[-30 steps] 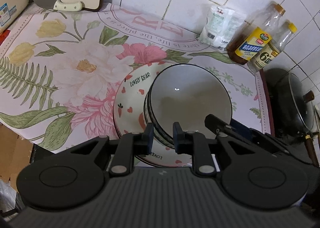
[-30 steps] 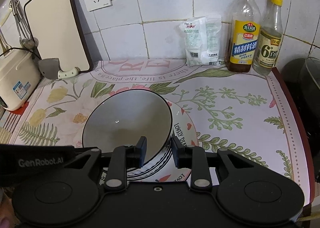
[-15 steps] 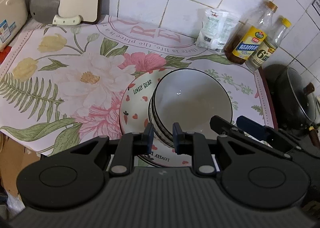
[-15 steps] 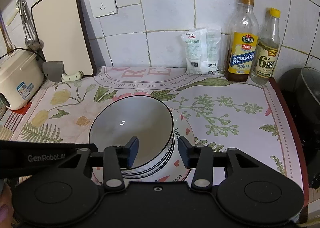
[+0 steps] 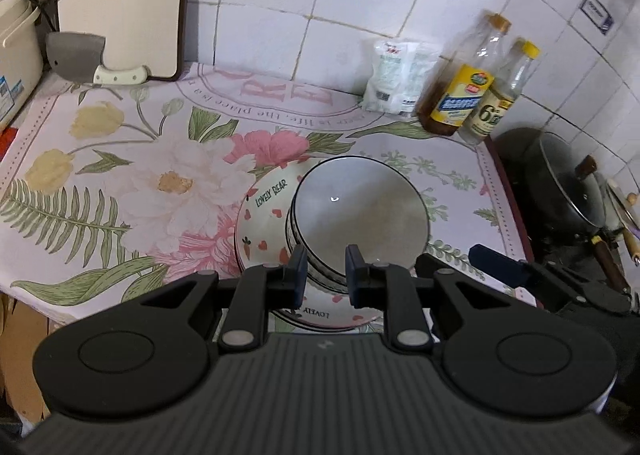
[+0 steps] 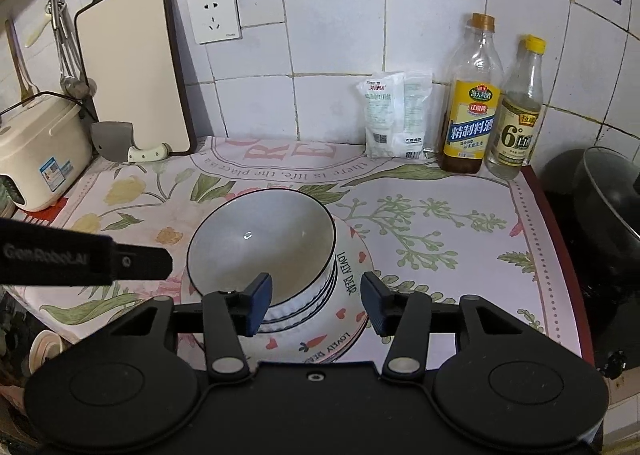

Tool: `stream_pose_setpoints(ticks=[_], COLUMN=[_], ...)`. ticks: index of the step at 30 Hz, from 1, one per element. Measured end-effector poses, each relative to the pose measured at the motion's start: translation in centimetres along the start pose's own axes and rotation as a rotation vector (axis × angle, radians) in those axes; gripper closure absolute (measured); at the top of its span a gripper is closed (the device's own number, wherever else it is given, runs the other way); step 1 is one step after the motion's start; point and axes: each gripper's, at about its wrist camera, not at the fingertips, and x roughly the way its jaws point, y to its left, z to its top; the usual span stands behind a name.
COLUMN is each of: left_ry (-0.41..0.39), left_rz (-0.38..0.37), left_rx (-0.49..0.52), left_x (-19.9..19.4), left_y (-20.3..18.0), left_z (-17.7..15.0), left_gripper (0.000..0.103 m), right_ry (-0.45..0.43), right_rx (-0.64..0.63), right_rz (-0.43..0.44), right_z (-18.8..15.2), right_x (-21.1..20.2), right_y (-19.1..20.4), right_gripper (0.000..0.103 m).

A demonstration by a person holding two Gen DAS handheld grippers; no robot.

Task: Organize plates and bowls
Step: 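Open both grippers and pull them back from the stack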

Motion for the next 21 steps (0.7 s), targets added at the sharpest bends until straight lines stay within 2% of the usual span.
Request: stream_pose_setpoints(ticks=[3, 6, 10, 11, 13, 17, 19, 21], left_ry=[0.0, -0.003, -0.03, -0.033, -0.045, -0.068, -0.074, -0.08], left_rz=[-0.008, -0.027, -0.008, -0.002, 0.01, 0.041, 0.049, 0.06], left_rx=[0.037, 0.072, 0.121, 0.122, 0.128, 0.14, 0.141, 0.142], left_x=[-1.2, -2.5, -4.6, -5.1, -6.0, -7.5, -8.1, -8.5], left_y=[-0.6, -1.2, -1.5, -1.4, -1.0, -0.3, 0.1, 0.3], left_z=[-0.3, -0.7, -1.4, -1.5, -1.8, -2.6, -3.0, -3.4], left_gripper=[0.082, 0.067, 0.061, 0.06, 0.051, 0.044, 0.039, 0.038], right_ry=[-0.019, -0.012, -0.015, -0.021, -0.029, -0.036, -0.044, -0.052], right_rx=[-0.024, -0.027, -0.021, -0.027, -0.042, -0.049, -0.053, -0.064], right_rz=[-0.01, -0.028, -0.033, -0.043, -0.056, -0.019, -0.02, -0.039], right_z=[-0.4, -0.7, -1.0, -1.1, -1.2, -1.5, -1.7, -1.9], right_x=[-0.7, -1.2, -2.7, -3.1, -4.1, -6.3, -7.3, -8.3], right_y=[0.3, 0.3, 0.3, 0.4, 0.6, 0.7, 0.9, 1.3], right_gripper=[0.036, 0.035, 0.032, 0.031, 0.029, 0.029, 0.029, 0.028])
